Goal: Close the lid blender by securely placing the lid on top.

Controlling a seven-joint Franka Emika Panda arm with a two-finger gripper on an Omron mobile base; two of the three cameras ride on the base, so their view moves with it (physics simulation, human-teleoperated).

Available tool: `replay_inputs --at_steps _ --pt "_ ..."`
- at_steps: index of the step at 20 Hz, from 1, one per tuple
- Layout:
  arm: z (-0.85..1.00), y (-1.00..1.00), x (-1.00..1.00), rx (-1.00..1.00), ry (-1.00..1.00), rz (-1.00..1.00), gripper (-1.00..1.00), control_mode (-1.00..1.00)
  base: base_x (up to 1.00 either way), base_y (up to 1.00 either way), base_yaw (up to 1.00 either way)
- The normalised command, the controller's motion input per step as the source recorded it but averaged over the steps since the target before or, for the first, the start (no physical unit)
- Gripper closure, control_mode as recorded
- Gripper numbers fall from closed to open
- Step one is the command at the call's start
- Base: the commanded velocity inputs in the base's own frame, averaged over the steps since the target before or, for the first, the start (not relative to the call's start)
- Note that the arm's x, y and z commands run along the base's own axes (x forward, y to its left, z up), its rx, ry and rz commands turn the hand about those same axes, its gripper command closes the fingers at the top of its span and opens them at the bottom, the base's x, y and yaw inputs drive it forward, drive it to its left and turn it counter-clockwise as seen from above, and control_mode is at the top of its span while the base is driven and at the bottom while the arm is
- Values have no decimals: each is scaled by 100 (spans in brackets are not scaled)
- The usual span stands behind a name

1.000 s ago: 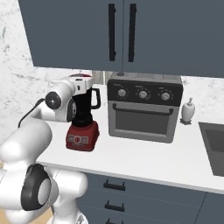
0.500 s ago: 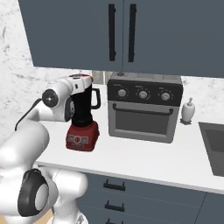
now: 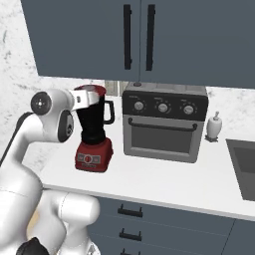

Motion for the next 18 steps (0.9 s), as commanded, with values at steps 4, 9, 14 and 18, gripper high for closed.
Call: replay_inputs --at_steps 4,9,14,18 --pt "0 -22 -99 0 22 -2 -100 -100 0 0 0" --pt "0 -33 -100 0 13 -3 -100 -100 0 0 0" --pt "0 -71 -91 0 1 -10 -100 -100 0 0 0" --pt "0 -97 -63 1 0 -9 -100 -100 0 0 0"
